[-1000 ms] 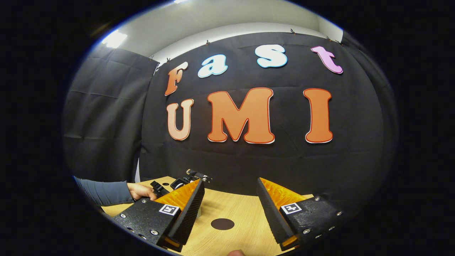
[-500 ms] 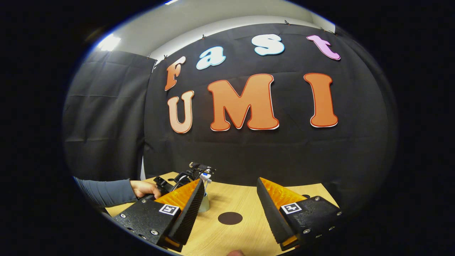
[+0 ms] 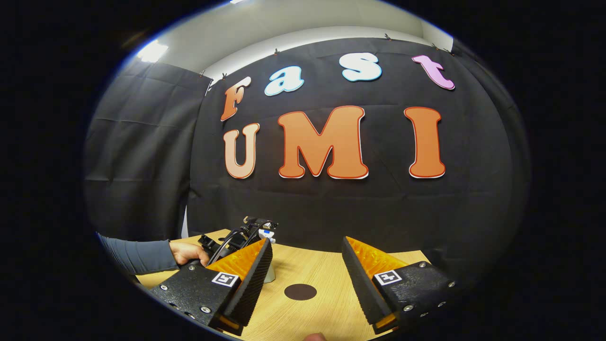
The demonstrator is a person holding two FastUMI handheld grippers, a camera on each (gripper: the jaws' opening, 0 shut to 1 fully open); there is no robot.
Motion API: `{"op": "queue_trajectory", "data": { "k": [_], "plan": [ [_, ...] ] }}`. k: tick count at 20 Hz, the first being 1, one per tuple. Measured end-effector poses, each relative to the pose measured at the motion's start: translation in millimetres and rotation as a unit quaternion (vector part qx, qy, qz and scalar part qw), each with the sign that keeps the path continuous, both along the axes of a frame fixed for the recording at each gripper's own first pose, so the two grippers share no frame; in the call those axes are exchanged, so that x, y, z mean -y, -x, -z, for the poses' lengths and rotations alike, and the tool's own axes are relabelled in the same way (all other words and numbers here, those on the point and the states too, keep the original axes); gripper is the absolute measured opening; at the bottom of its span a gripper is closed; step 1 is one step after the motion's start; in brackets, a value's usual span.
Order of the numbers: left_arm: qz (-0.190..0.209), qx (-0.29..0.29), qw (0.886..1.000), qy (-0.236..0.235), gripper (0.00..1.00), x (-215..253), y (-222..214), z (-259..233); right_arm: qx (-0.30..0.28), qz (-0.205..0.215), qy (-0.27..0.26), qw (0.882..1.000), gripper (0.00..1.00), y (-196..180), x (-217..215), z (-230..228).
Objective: Put the toothbrush and toothpaste on the desktop into the cup, then pick up the cup and place it on the coaster on the desktop.
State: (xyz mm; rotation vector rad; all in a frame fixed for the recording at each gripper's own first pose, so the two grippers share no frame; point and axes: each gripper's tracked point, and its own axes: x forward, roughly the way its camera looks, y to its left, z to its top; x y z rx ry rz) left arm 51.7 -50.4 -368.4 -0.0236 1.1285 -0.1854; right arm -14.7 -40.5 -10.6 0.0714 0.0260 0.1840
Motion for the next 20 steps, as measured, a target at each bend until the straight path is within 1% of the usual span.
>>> {"op": "queue_trajectory", "data": {
  "k": [1,5,9,10,11,15,20],
  "plan": [
    [0.002,0.005,1.000,-0.002,0.23,-0.6,1.4,0.8,-0.001,0.000,0.000,1.000,0.89,0.6,-0.3,1.4],
    [0.018,0.020,1.000,-0.007,0.23,-0.1,-1.8,-0.5,-0.007,0.009,-0.002,1.000,0.89,3.1,6.1,7.0],
    [0.038,0.028,0.999,-0.004,0.24,-0.4,-6.0,-4.5,-0.008,0.019,-0.001,1.000,0.89,5.9,13.4,11.9],
    [0.044,0.032,0.999,-0.002,0.22,0.0,-7.2,-4.6,-0.009,0.019,0.000,1.000,0.89,7.0,12.6,13.4],
    [0.050,0.035,0.998,0.000,0.23,0.2,-8.2,-4.7,-0.011,0.020,0.003,1.000,0.89,8.1,13.3,15.1],
    [0.080,0.035,0.996,0.006,0.23,-0.6,-8.9,-7.7,-0.016,0.027,-0.001,0.999,0.89,11.5,19.7,20.6],
    [0.101,0.022,0.995,0.011,0.23,-7.1,-13.2,-11.5,-0.026,0.039,0.000,0.999,0.89,13.6,28.1,29.9]
  ]
}}
